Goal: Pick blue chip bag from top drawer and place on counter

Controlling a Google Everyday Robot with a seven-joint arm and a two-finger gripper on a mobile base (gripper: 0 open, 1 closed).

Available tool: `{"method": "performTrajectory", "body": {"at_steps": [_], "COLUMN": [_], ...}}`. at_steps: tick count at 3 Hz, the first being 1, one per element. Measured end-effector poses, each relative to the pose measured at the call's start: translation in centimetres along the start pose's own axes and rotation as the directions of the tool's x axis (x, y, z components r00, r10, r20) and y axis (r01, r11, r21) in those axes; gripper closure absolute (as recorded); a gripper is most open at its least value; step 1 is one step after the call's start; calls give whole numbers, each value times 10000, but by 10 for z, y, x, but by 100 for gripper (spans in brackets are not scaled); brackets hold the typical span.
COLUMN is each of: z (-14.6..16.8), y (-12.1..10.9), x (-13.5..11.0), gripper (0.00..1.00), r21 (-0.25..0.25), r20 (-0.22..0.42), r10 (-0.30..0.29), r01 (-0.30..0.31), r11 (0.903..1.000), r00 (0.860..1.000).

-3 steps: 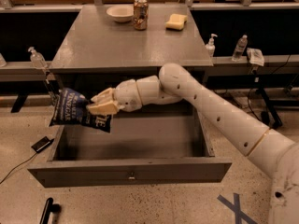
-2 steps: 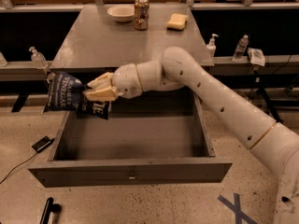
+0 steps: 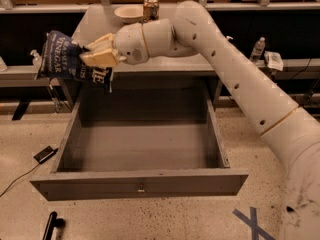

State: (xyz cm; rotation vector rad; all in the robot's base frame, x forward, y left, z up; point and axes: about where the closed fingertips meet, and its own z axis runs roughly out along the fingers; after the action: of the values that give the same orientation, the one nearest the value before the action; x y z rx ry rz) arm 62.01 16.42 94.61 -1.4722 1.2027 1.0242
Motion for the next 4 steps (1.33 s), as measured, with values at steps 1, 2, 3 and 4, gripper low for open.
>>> {"method": "performTrajectory", "body": {"at_steps": [1, 2, 3, 4], "z": [-15, -24, -29, -29], "y": [-18, -45, -60, -67], "x": [-28, -31, -12, -9], "gripper": [100, 100, 100, 100], "r21": [835, 2258, 3395, 3324], "r20": [14, 176, -249, -168], "r10": [142, 593, 856, 940], "r01": [-143, -618, -721, -831], "r11": [9964, 9722, 9379, 9395], "r00": [9999, 9981, 9960, 9954]}}
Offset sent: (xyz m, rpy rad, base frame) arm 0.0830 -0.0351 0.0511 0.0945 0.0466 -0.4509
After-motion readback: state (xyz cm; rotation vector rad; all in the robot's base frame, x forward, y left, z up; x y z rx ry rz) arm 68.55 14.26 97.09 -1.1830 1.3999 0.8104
